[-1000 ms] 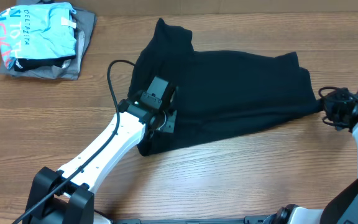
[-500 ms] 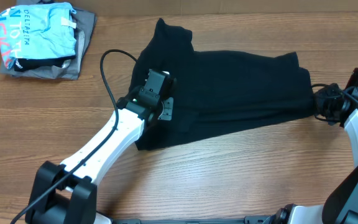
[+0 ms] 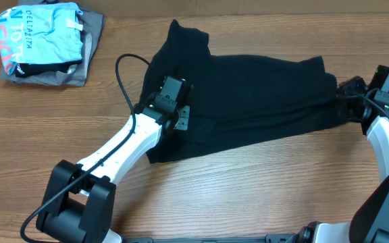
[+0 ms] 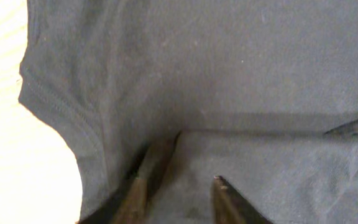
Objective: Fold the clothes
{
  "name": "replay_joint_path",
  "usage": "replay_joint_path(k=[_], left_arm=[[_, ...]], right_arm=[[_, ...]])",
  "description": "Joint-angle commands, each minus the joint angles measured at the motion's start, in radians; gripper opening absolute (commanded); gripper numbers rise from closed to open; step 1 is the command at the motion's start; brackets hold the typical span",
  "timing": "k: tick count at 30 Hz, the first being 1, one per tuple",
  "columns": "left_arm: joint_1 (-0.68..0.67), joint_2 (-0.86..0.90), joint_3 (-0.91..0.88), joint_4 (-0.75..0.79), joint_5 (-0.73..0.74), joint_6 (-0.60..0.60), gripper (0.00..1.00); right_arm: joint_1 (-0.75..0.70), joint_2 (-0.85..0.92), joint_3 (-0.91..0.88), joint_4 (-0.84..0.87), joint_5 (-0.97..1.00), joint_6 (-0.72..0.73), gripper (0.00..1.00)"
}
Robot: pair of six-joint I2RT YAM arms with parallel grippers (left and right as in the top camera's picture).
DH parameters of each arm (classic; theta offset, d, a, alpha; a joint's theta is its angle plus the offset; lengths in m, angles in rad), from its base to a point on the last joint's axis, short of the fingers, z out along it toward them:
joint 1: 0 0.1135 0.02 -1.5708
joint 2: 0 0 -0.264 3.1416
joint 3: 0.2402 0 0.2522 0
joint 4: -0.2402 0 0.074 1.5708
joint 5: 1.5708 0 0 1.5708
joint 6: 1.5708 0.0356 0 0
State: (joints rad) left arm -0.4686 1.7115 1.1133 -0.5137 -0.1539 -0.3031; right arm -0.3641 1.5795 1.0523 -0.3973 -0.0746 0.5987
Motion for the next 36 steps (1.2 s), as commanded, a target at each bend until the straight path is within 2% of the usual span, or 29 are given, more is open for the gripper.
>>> replay_joint_path(k=[1,2,5,9,11,14,17,20,24,36], left_arm=[[0.005,0.005,0.017,-0.027,0.013,0.013,0.50],[0.005,0.005,0.018,-0.036,0.019,0.013,0.53],[0.005,-0.002,0.032,-0.094,0.028,0.012,0.54],[0.005,-0.011,0.089,-0.252,0.051,0.011,0.44],[0.005,-0.011,0.095,-0.305,0.095,0.011,0.37],[0.005,0.002,0.073,-0.319,0.175,0.011,0.19],[0.005,0.019,0.068,-0.324,0.216,0.011,0.13],[0.005,0.043,0.068,-0.339,0.278,0.011,0.10],[0.005,0.075,0.068,-0.347,0.282,0.011,0.04],[0.012,0.223,0.068,-0.367,0.282,0.010,0.04]], right_arm=[[-0.010,0.002,-0.005,-0.008,0.058,-0.027,0.71],[-0.013,0.002,-0.005,-0.018,0.059,-0.029,0.74],[-0.021,0.002,-0.005,-0.055,0.057,-0.037,0.79],[-0.021,0.002,-0.005,-0.093,0.013,-0.110,0.75],[-0.021,0.002,-0.005,-0.106,0.014,-0.111,0.63],[-0.021,0.020,-0.005,-0.090,0.015,-0.132,0.38],[-0.021,0.059,-0.005,-0.076,0.022,-0.140,0.23],[-0.021,0.137,-0.005,-0.059,0.021,-0.162,0.13],[-0.021,0.204,-0.005,-0.041,0.012,-0.162,0.09],[-0.021,0.248,-0.005,-0.034,0.005,-0.206,0.09]])
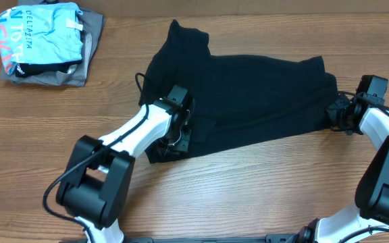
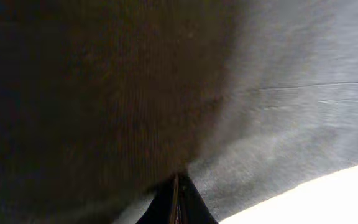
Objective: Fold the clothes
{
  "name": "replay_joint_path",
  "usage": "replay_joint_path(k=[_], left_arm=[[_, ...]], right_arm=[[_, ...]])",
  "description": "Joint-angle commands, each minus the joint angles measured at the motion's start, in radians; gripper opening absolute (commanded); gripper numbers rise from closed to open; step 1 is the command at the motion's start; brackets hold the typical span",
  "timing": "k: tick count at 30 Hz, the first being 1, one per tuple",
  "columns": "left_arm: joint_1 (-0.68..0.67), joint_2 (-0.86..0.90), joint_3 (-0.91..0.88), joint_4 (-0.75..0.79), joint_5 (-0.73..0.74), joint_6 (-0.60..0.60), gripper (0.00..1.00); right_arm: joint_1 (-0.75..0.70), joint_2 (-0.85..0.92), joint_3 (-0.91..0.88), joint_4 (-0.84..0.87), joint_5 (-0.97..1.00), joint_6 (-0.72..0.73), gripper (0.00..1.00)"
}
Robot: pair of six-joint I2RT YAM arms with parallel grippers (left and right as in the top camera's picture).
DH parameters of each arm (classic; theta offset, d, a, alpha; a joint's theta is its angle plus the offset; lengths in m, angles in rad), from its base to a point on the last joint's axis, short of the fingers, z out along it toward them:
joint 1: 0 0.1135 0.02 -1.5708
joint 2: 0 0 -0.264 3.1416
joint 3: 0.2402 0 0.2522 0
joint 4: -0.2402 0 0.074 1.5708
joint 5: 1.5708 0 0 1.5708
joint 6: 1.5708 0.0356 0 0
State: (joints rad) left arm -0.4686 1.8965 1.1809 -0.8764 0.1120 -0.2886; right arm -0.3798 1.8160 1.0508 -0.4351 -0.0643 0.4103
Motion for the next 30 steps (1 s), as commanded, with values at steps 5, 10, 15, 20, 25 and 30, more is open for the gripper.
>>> replay_joint_path(k=[5,10,15,20,25,30], left_arm=[[0.042,0.094,0.000,-0.014,0.016,-0.004,0.04],[0.086,0.103,0.000,-0.025,0.014,-0.008,0.04],[0.146,0.103,0.000,-0.028,0.011,-0.011,0.04],[0.205,0.103,0.000,-0.028,0.012,-0.011,0.06],[0.242,0.103,0.000,-0.029,0.012,-0.011,0.09],[0.272,0.103,0.000,-0.072,0.012,-0.025,0.12]], right_arm=[[-0.005,0.056,-0.003,0.006,-0.024,-0.018,0.09],[-0.012,0.078,-0.003,-0.013,-0.012,-0.014,0.06],[-0.023,0.127,-0.003,-0.077,0.070,0.064,0.04],[-0.043,0.119,-0.003,-0.148,0.102,0.145,0.04],[-0.052,0.089,-0.003,-0.248,0.145,0.228,0.04],[-0.052,0.029,-0.003,-0.391,0.237,0.302,0.04]])
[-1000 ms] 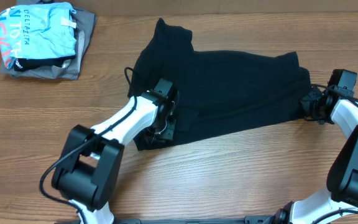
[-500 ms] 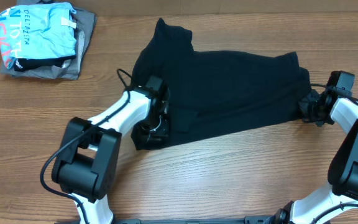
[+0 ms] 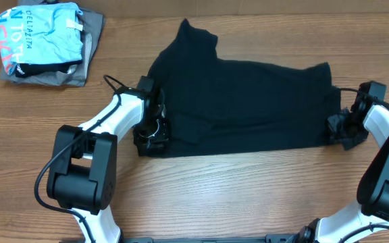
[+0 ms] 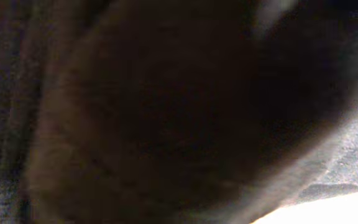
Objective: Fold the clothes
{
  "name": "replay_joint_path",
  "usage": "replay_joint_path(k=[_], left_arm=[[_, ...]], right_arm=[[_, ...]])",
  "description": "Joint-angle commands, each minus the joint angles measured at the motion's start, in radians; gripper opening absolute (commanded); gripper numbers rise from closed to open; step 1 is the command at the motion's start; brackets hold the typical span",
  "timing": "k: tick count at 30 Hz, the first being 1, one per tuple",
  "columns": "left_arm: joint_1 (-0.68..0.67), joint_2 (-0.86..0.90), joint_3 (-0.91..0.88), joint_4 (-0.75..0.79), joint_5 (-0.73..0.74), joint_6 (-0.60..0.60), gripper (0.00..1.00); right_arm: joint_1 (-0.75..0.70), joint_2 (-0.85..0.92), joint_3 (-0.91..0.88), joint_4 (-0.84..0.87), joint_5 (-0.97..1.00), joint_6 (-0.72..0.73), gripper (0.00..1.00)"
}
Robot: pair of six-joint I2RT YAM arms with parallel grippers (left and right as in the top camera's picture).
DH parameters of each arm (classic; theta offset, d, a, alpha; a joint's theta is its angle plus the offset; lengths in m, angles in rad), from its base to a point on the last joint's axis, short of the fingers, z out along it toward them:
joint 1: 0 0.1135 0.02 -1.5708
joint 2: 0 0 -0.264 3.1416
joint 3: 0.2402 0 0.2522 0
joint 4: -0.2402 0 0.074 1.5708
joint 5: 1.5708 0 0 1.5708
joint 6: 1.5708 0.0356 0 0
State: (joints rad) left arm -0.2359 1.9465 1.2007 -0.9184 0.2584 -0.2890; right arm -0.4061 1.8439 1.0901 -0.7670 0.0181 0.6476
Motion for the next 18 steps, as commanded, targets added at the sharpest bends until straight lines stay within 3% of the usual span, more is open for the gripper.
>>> replay_joint_path(k=[1,6,15,18], left_arm=[[0.040,0.053,-0.020,-0.043,-0.134,-0.031,0.12],[0.040,0.050,-0.020,-0.129,-0.140,-0.059,0.04],[0.040,-0.070,-0.019,-0.167,-0.267,-0.128,0.04],[0.039,-0.143,-0.019,-0.169,-0.288,-0.131,0.15]], right_arm=[[-0.026,-0.008,-0.043,-0.073,0.159,0.065,0.04],[-0.027,-0.050,-0.043,-0.147,0.223,0.144,0.04],[-0.028,-0.164,-0.016,-0.185,0.307,0.146,0.04],[-0.028,-0.225,0.020,-0.214,0.309,0.144,0.04]])
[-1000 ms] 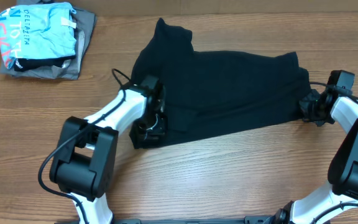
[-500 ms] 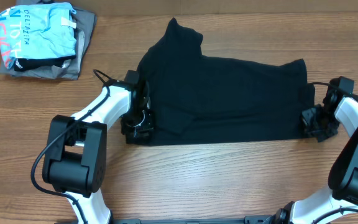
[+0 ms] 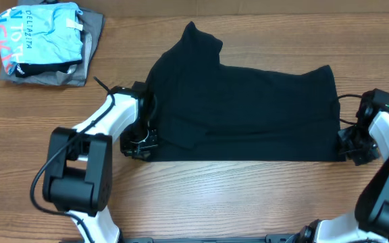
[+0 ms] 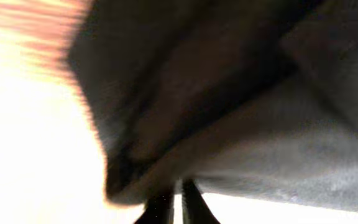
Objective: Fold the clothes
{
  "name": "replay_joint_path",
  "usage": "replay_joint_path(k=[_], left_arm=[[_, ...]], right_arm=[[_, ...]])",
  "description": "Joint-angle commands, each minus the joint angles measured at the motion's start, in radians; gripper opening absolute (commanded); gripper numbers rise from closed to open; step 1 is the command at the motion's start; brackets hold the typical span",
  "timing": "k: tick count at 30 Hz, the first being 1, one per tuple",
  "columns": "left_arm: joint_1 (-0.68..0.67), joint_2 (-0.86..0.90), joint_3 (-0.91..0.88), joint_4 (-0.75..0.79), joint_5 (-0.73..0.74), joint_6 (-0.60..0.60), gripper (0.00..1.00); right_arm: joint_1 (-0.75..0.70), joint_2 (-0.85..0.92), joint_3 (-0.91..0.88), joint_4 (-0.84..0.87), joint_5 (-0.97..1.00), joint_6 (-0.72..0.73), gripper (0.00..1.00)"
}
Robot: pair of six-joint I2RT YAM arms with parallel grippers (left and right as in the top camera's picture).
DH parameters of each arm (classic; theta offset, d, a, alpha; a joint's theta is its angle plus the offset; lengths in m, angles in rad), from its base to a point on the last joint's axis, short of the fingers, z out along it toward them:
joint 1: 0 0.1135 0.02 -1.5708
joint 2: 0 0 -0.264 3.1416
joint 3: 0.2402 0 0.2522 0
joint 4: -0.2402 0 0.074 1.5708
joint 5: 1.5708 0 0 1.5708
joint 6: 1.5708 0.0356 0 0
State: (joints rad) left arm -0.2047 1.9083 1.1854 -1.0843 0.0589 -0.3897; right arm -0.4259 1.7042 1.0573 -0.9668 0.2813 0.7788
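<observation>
A black shirt (image 3: 248, 108) lies spread flat across the middle of the wooden table (image 3: 248, 202), its near hem pulled straight. My left gripper (image 3: 139, 146) sits at the hem's left corner. In the left wrist view it (image 4: 174, 208) is shut, fingertips pinched on the edge of the black cloth (image 4: 260, 124). My right gripper (image 3: 352, 150) is at the hem's right corner and appears shut on it; its jaws are small and dark there. A small flap (image 3: 181, 131) is doubled over near the left corner.
A stack of folded clothes (image 3: 42, 44), light blue on top of grey, sits at the far left corner. Both white arms reach in from the near edge, the left arm (image 3: 93, 128) beside the shirt's left side.
Both grippers stand nearer the front edge and a little farther apart, each still at its corner. The shirt's near hem, slightly slanted before, now runs straight and level.
My left gripper was open over the shirt's left part while the shirt lay skewed and bunched toward the right gripper. Then it was shut on the lower left edge. The shirt then lay wider and flatter, and now it is stretched between both grippers.
</observation>
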Motion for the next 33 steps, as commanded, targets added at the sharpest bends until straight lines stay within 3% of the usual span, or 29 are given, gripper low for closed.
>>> replay_joint_path(k=[1,2,6,9,15,20,33], left_arm=[[0.008,-0.132,-0.004,0.000,-0.092,-0.030,0.21],[0.008,-0.154,-0.003,0.005,-0.091,-0.029,0.27],[0.006,-0.210,0.003,0.044,0.015,-0.013,0.45],[-0.014,-0.210,0.003,0.072,0.163,-0.006,0.56],[-0.096,-0.156,0.003,0.102,0.248,-0.016,0.69],[-0.108,-0.079,0.003,0.153,0.294,-0.080,0.68],[-0.076,-0.031,0.003,0.272,0.288,-0.052,0.62]], right_arm=[[-0.008,-0.105,0.067,-0.021,0.043,0.003,0.04],[-0.008,-0.123,0.082,-0.027,0.039,-0.008,0.04],[-0.007,-0.165,0.132,-0.021,-0.095,-0.149,0.34],[-0.006,-0.166,0.136,-0.011,-0.218,-0.212,0.46],[-0.006,-0.162,0.135,-0.004,-0.239,-0.211,0.47],[-0.006,-0.162,0.135,-0.011,-0.239,-0.222,0.47],[-0.006,-0.162,0.135,-0.013,-0.239,-0.256,0.47]])
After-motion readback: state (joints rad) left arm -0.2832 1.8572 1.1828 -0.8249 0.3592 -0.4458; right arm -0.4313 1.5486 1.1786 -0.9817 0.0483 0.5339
